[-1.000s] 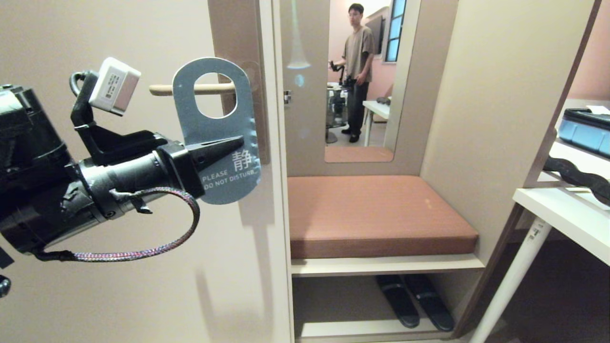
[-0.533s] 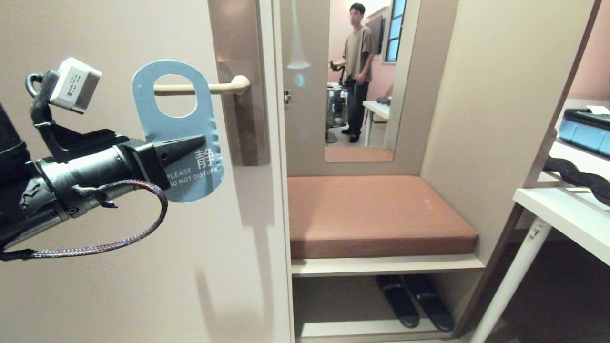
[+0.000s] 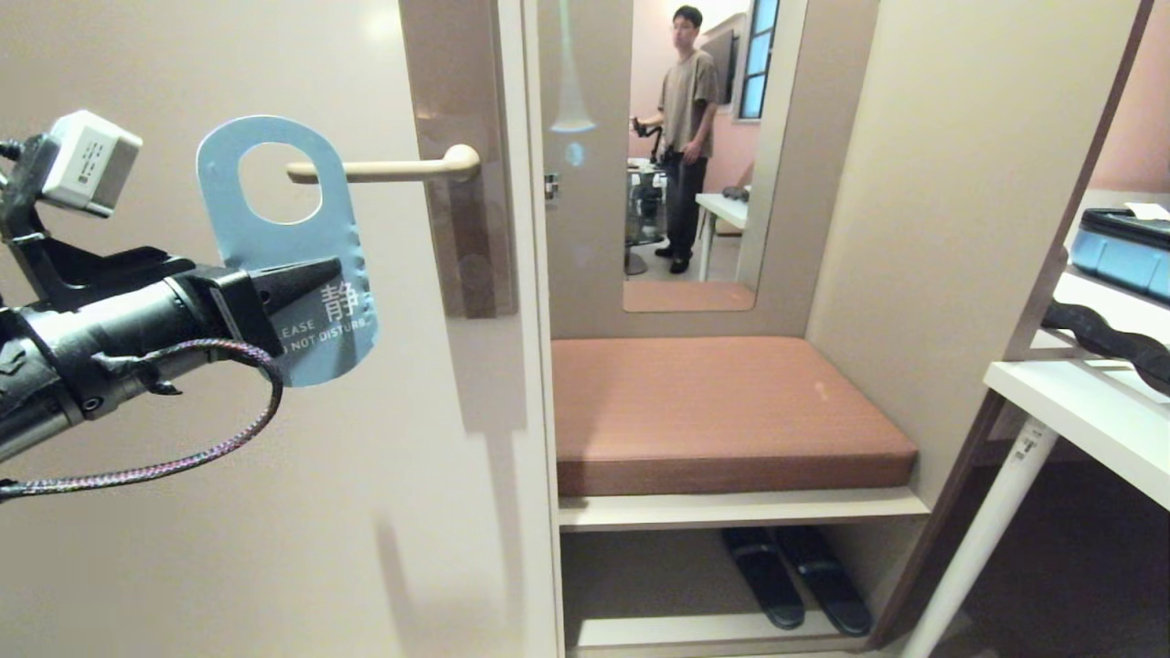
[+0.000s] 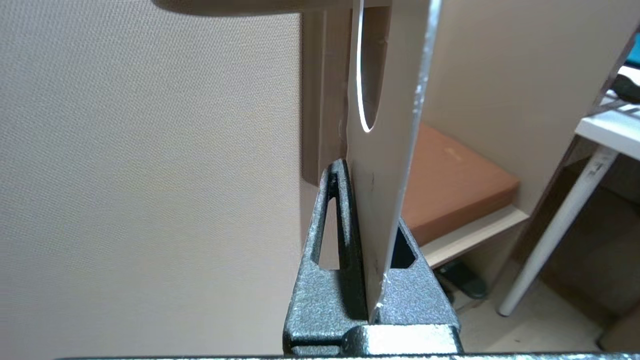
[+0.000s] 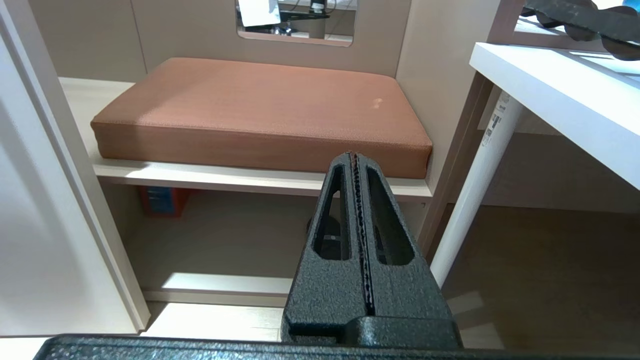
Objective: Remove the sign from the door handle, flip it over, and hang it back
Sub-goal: Hang the sign back with the other side facing out
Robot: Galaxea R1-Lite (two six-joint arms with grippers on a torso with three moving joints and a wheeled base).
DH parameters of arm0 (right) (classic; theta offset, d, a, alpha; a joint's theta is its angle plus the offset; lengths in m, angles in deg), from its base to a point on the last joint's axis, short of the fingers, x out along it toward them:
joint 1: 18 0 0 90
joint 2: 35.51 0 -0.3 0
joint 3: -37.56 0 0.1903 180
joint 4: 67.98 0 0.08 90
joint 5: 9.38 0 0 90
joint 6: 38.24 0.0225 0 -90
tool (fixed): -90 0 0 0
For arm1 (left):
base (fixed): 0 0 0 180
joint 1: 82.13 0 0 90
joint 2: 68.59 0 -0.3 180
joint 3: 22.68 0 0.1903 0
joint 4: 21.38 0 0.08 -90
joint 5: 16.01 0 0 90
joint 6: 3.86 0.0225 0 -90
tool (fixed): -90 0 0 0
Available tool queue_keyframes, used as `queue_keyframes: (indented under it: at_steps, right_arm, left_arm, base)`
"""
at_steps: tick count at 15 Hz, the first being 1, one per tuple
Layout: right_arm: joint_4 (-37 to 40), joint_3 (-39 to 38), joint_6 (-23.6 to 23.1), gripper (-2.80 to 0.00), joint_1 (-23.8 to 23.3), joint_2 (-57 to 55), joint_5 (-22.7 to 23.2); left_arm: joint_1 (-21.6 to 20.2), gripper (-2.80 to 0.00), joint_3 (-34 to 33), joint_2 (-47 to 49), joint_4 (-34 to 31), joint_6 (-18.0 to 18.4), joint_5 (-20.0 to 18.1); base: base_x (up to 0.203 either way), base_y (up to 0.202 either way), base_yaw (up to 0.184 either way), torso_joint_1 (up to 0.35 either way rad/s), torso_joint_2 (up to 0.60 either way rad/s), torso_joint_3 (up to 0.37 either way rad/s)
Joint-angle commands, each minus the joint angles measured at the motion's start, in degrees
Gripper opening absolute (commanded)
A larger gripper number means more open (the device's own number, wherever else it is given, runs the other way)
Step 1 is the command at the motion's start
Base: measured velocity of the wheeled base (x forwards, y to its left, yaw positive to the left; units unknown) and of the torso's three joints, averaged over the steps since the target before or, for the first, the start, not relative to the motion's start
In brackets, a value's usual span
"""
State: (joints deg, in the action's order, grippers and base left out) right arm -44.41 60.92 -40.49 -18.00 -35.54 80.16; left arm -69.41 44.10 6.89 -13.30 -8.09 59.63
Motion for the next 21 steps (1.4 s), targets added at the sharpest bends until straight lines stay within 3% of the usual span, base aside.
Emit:
queue_keyframes:
  at_steps: [1,5,12,21]
  right_arm:
    - [-0.03,0.00,-0.03,-2.80,0.00,0.02,0.02]
    - [0.04,0.00,-0.03,-2.80,0.00,0.02,0.02]
    - [0.04,0.00,-0.03,-2.80,0.00,0.02,0.02]
    - [-0.03,0.00,-0.03,-2.80,0.00,0.02,0.02]
  left_arm:
    - [-0.07,-2.80,0.01,-0.06,0.19,0.49,-0.05]
    - [-0.89,-2.80,0.04,-0.06,-0.18,1.06,3.35]
    - [-7.11,-2.80,0.18,1.52,-0.16,1.94,3.55]
    - [-7.37,-2.80,3.73,6.20,0.06,3.17,5.48]
  base:
    - [0.000,0.000,0.000,0.000,0.00,0.000]
    - [0.000,0.000,0.000,0.000,0.00,0.000]
    - [0.000,0.000,0.000,0.000,0.00,0.000]
    - [0.000,0.000,0.000,0.000,0.00,0.000]
